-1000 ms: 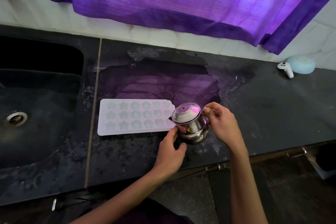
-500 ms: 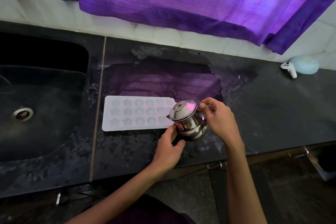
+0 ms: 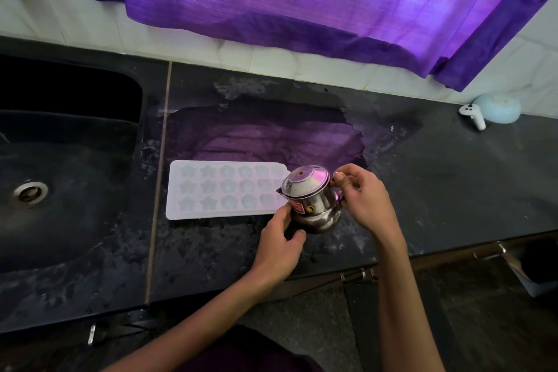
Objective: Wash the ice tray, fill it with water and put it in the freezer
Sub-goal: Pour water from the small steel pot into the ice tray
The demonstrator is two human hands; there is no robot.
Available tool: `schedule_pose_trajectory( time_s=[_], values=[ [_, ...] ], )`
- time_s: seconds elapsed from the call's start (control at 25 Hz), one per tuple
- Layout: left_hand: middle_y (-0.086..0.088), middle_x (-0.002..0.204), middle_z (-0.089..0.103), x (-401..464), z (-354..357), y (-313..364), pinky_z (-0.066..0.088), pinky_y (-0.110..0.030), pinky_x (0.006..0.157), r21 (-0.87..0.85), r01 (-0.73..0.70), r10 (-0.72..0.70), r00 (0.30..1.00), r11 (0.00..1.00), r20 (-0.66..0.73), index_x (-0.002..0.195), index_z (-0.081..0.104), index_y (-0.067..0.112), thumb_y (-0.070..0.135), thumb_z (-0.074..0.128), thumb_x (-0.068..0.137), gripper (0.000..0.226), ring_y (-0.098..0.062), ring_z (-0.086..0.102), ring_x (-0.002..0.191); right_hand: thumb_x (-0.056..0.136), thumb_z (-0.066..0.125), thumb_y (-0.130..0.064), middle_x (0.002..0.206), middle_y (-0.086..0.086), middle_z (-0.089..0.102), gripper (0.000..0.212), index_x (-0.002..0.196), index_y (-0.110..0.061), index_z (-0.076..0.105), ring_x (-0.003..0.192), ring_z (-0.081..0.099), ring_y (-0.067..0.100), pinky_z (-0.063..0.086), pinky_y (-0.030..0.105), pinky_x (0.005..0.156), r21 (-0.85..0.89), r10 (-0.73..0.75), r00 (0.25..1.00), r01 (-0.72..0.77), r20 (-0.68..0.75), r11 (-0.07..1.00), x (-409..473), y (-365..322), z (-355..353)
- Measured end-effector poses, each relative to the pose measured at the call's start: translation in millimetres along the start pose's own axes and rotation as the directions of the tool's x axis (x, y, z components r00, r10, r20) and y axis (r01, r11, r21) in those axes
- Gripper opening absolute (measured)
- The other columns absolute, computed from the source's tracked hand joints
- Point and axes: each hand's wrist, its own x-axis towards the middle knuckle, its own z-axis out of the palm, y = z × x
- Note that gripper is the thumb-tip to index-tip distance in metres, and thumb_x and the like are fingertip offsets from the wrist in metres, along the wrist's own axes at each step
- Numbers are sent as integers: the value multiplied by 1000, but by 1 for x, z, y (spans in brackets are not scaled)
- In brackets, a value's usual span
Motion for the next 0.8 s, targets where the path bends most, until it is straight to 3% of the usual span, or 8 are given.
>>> schedule_pose_trajectory(
  time_s=[0.12, 0.32, 0.68, 0.8],
  values=[
    [15, 123, 52, 1, 0, 0, 34, -7, 93, -14, 13, -13, 1000, 1000, 7, 136, 45, 17, -5, 52, 88, 54, 3, 47, 118, 95, 52, -32, 81, -13, 68, 14, 82, -32, 58, 74, 61, 6, 46, 28, 69, -88, -29, 1000, 29, 4, 996, 2, -4, 0],
    [14, 123, 53, 3, -1, 0, 34, -16, 98, -27, 36, -36, 999, 999, 6, 135, 45, 17, -5, 53, 88, 53, 0, 47, 119, 95, 51, -32, 85, -10, 70, 14, 88, -27, 62, 82, 61, 12, 43, 31, 76, -145, -33, 999, 34, 12, 989, 5, -8, 2],
    [14, 122, 53, 3, 0, 0, 34, -15, 98, -48, 46, -46, 999, 998, 10, 135, 46, 16, -7, 52, 88, 53, 2, 47, 118, 96, 51, -32, 76, -18, 62, 14, 86, -28, 60, 77, 59, 7, 38, 27, 72, -163, -42, 999, 45, 22, 986, 6, -7, 1],
    [15, 122, 52, 4, 0, 1, 35, -9, 95, -41, 39, -39, 999, 998, 8, 135, 45, 16, -7, 52, 88, 53, 3, 47, 116, 96, 51, -32, 78, -17, 63, 14, 84, -31, 58, 78, 59, 7, 38, 27, 71, -140, -46, 999, 48, 22, 989, 6, -6, 1]
  ],
)
